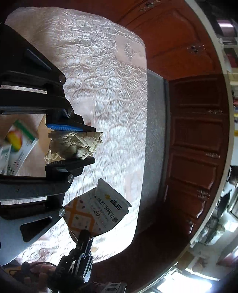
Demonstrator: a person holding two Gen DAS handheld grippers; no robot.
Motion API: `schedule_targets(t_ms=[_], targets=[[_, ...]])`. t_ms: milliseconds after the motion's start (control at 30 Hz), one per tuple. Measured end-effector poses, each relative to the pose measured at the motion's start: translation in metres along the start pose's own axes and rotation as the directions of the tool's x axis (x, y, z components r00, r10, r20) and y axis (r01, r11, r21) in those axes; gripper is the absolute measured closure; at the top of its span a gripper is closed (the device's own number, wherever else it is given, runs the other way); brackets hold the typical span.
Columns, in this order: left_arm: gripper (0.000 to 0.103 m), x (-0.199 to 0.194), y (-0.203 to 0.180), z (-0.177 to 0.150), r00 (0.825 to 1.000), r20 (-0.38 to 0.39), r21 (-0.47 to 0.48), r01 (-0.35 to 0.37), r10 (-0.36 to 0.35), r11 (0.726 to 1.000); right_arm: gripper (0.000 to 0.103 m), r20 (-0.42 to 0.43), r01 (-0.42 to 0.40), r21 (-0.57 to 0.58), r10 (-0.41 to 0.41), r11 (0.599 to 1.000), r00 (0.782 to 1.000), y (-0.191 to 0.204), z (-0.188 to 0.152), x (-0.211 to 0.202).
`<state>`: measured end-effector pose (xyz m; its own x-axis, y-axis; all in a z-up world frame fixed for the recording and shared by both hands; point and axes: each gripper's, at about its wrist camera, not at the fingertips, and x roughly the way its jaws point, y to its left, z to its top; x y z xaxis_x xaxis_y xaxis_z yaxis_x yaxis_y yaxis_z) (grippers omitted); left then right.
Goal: Collect trash
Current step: 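Grasp the crumpled beige cloth with the left tool while the right tool grasps the white-orange snack bag, then carry cloth and snack bag to the white bucket and open both tools over it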
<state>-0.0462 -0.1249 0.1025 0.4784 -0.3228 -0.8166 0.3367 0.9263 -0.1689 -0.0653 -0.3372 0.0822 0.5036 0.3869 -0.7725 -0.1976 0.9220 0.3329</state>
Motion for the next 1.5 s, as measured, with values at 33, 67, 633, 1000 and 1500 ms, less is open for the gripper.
schedule_targets(t_ms=[33,67,633,1000,1500], targets=[[0.080,-0.005,-0.009,-0.002,1.000,0.002,0.013,0.004,-0.004,1.000,0.092,0.013,0.005,0.004,-0.005,1.000,1.000,-0.001,-0.003,-0.009],[0.080,-0.007,-0.015,-0.001,1.000,0.003,0.021,0.005,-0.005,1.000,0.092,0.025,0.009,0.008,-0.009,1.000,1.000,-0.002,-0.007,-0.018],[0.080,-0.031,-0.173,-0.019,0.996,0.005,0.218,0.085,-0.088,0.972,0.092,0.131,0.146,0.136,-0.164,0.980,0.978,-0.066,-0.072,-0.141],[0.080,-0.020,-0.288,-0.029,0.982,-0.049,0.364,0.186,-0.181,0.913,0.092,0.150,0.262,0.293,-0.315,0.920,0.937,-0.132,-0.123,-0.206],[0.080,0.034,-0.424,-0.043,0.937,-0.168,0.429,0.349,-0.306,0.833,0.092,0.059,0.445,0.459,-0.526,0.769,0.849,-0.220,-0.176,-0.261]])
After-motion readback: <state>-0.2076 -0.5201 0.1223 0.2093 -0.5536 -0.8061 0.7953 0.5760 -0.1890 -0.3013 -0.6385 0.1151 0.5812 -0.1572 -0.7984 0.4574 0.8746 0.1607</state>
